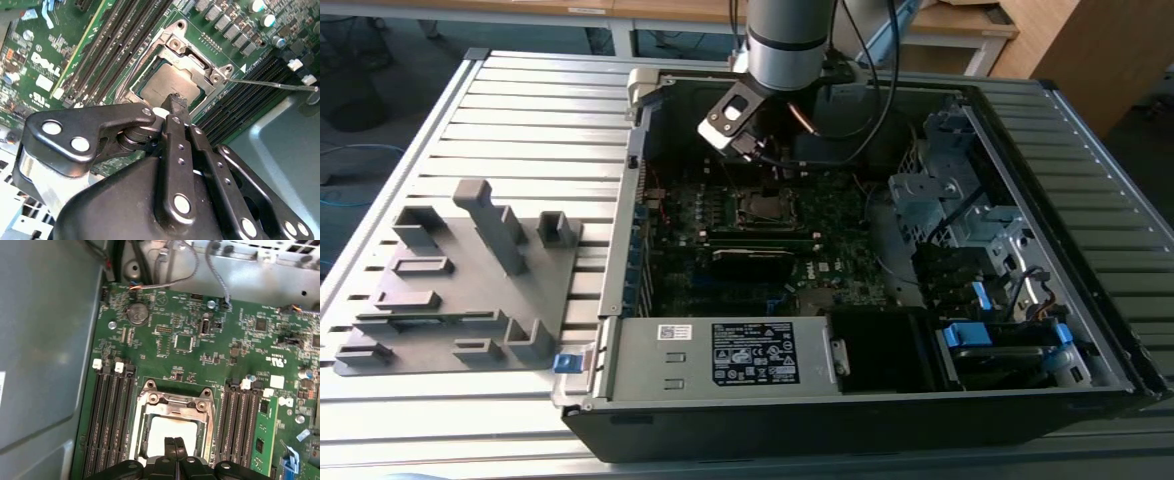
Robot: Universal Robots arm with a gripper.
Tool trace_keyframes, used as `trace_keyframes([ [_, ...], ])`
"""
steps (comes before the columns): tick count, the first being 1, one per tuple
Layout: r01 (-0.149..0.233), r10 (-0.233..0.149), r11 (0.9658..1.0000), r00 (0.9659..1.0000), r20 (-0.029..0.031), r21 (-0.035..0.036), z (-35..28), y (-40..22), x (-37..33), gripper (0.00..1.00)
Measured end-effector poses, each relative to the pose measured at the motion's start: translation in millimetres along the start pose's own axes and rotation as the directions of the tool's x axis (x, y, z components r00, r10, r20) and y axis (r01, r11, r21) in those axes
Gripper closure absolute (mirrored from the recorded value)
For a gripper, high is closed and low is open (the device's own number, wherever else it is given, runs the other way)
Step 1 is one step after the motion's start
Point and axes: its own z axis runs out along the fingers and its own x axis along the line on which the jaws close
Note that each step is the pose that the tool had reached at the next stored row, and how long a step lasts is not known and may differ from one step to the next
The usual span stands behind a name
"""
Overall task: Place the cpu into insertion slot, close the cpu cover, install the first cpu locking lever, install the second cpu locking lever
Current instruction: 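Close the cpu cover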
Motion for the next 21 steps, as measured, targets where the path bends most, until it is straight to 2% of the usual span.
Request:
trace_keyframes([
  [2, 0.03, -0.03, 0.9996, 0.9996, -0.0014, -0.0002, 0.0, 0.0, 0.0, 0.89],
  [3, 0.06, -0.06, 0.9982, 0.9982, -0.0028, -0.0005, 0.0, 0.0, 0.0, 0.89],
  [9, 0.143, -0.143, 0.9898, 0.9898, -0.0066, -0.0015, 0.0, 0.0, 0.0, 0.89],
  [11, 0.152, -0.152, 0.9884, 0.9884, -0.0071, -0.0017, 0.0, 0.0, 0.0, 0.89],
  [19, 0.154, -0.154, 0.9881, 0.988, -0.0071, -0.0017, 0.0, 0.0, 0.0, 0.89],
  [21, 0.162, -0.162, 0.9868, 0.9868, -0.0076, -0.0018, 0.0, 0.0, 0.0, 0.89],
])
